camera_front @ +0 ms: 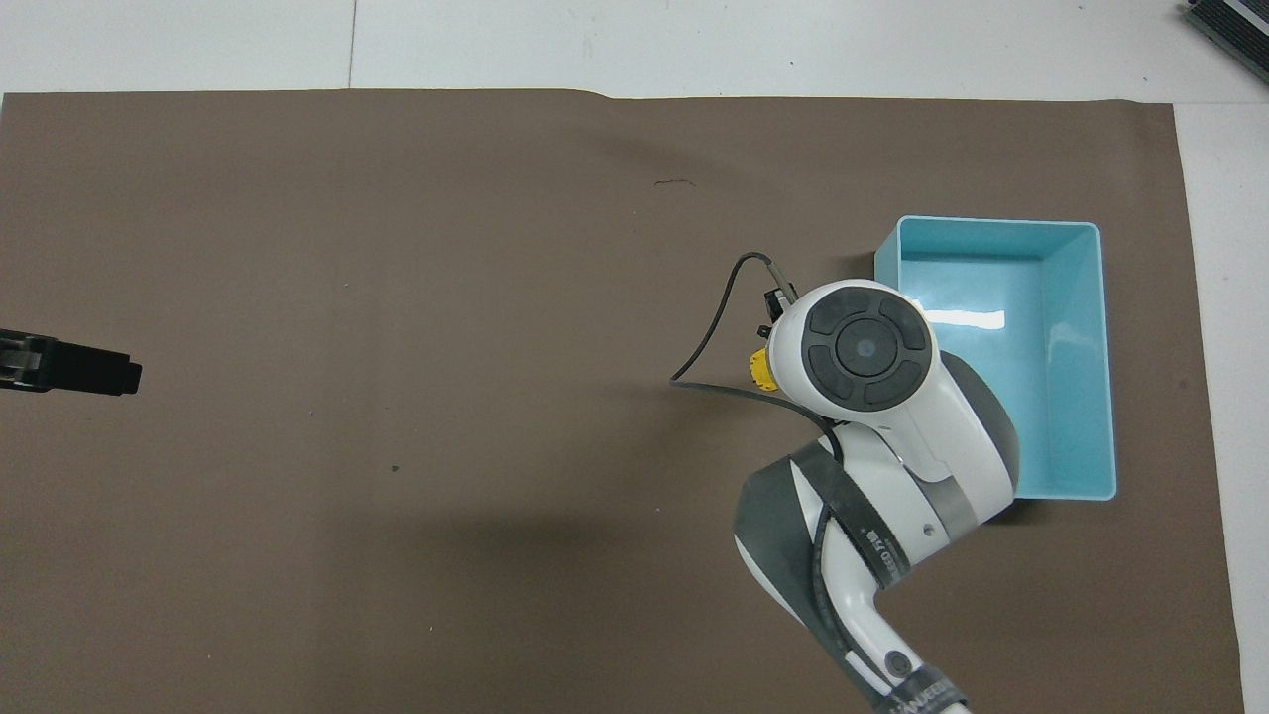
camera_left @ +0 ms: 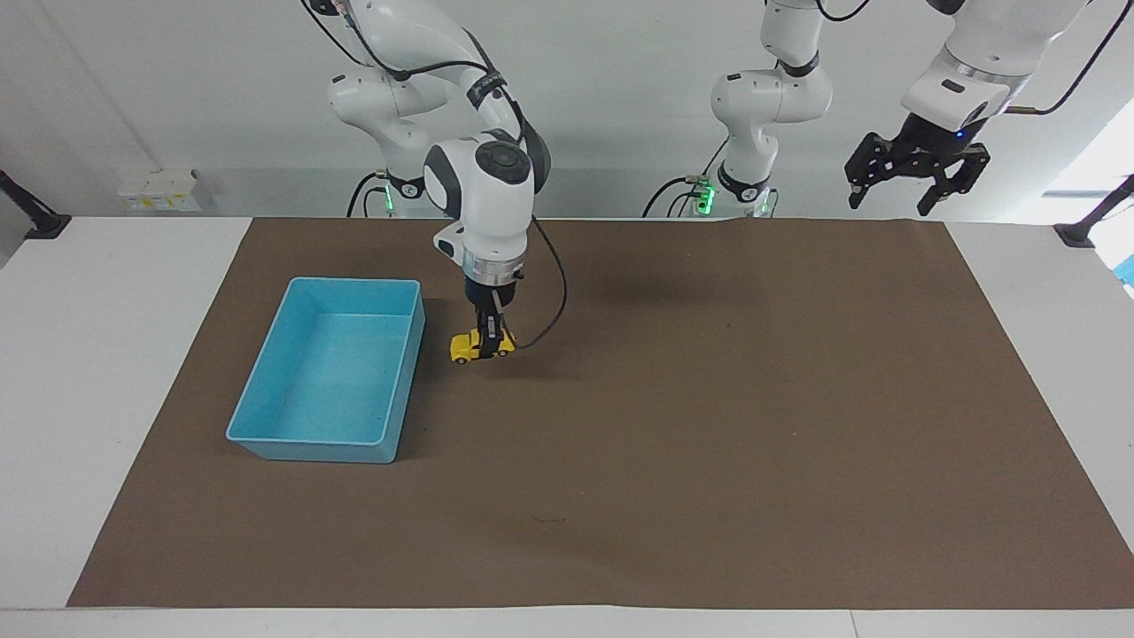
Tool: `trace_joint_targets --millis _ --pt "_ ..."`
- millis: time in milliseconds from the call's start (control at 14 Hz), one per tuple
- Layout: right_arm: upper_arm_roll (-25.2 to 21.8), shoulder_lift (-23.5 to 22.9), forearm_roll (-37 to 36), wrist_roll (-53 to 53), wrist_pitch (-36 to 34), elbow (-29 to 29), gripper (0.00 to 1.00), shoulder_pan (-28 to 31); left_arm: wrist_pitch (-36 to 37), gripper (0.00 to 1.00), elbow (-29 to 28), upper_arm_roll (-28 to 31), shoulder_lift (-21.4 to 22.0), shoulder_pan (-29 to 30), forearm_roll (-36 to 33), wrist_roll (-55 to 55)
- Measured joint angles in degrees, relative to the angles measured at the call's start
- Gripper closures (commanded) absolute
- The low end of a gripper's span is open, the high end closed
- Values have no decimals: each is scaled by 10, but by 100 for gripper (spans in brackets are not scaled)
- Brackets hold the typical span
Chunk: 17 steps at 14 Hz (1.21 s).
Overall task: Wind up and store yellow beetle car
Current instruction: 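Lift the car with the right gripper into the blue bin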
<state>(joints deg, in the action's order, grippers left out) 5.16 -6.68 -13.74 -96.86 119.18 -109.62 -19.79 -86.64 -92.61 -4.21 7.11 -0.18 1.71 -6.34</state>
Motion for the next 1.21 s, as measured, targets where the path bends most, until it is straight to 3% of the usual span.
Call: trace_joint_targets --millis 641,1210 --pt "0 36 28 326 -46 -7 100 70 0 0 0 0 0 0 0 0" --pt "-2 52 78 681 -53 -23 100 194 0 0 0 0 0 0 0 0"
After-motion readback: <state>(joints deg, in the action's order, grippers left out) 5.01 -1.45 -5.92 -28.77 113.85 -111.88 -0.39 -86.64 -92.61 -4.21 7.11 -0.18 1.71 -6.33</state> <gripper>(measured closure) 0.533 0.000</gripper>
